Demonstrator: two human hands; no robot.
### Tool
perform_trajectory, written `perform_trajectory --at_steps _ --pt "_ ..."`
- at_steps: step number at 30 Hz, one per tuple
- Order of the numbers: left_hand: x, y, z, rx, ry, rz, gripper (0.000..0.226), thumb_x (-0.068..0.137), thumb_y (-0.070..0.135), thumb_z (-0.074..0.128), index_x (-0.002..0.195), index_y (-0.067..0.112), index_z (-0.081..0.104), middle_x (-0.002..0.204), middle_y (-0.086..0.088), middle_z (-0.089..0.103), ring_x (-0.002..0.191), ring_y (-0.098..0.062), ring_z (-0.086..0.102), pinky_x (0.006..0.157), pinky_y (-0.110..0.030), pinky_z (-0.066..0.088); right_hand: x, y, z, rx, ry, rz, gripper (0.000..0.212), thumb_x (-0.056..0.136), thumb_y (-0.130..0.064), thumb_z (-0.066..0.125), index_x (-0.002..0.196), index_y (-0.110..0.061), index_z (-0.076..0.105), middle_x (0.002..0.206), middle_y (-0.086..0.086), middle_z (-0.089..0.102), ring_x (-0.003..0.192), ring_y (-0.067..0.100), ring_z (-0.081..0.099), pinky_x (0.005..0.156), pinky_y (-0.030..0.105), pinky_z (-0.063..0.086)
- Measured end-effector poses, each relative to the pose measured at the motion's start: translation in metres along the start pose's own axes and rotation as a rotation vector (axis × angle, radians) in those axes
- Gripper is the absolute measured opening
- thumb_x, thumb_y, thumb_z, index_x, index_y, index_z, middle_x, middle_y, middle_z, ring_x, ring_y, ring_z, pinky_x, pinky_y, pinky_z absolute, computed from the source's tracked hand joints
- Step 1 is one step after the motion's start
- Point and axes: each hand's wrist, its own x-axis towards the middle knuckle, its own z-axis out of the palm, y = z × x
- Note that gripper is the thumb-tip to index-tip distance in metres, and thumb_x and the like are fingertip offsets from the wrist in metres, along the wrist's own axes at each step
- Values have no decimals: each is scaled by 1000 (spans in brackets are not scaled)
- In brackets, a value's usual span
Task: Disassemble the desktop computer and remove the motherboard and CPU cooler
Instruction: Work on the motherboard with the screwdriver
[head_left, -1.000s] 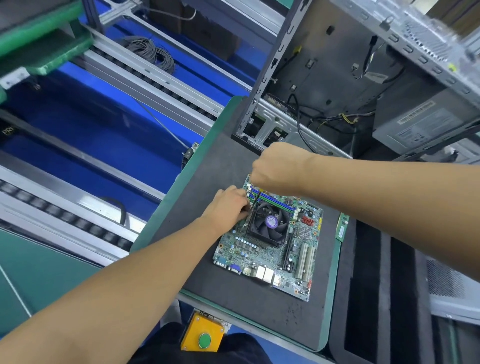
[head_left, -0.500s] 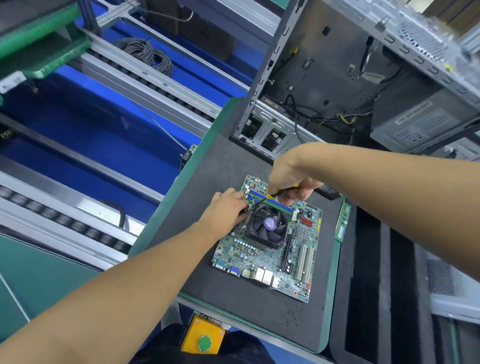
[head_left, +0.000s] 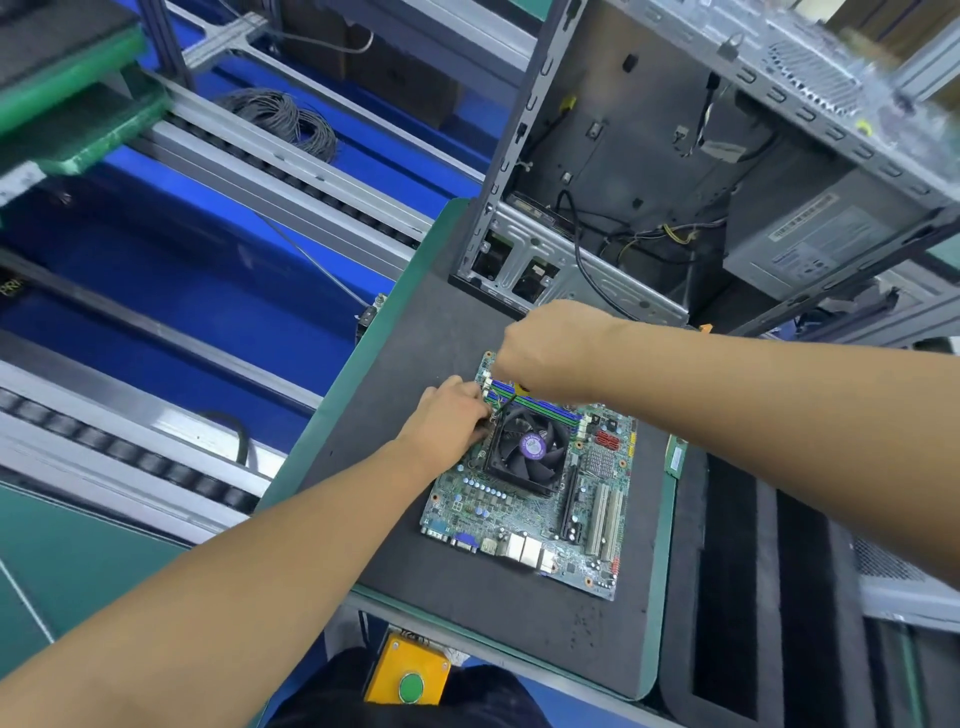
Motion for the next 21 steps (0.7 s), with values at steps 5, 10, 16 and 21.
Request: perform_trajectory --at_steps 5,10,16,21 --pt "0 0 0 39 -3 18 30 101 37 49 114 18 68 113 -1 55 112 -21 45 75 -31 31 9 8 -1 841 -450 393 29 101 -19 39 80 -5 52 64 6 48 49 18 39 32 18 28" --pt "0 2 -1 70 9 26 23 101 30 50 111 18 67 111 0 55 110 -20 44 74 -31 28 8 16 11 1421 -608 587 14 106 -15 33 106 -3 40 75 11 49 37 11 30 37 19 26" --pt "-3 3 2 74 15 29 21 103 22 48 118 17 62 114 0 54 114 -21 41 79 -32 27 6 4 7 842 -434 374 28 104 -14 44 78 -6 50 76 7 59 51 15 50 45 25 47" --pt "-3 1 4 25 37 47 17 103 19 48 114 15 60 111 -2 55 110 -23 41 80 -33 28 -4 -12 3 49 22 -8 30 92 -1 49 69 -13 35 78 4 56 69 25 53 58 33 40"
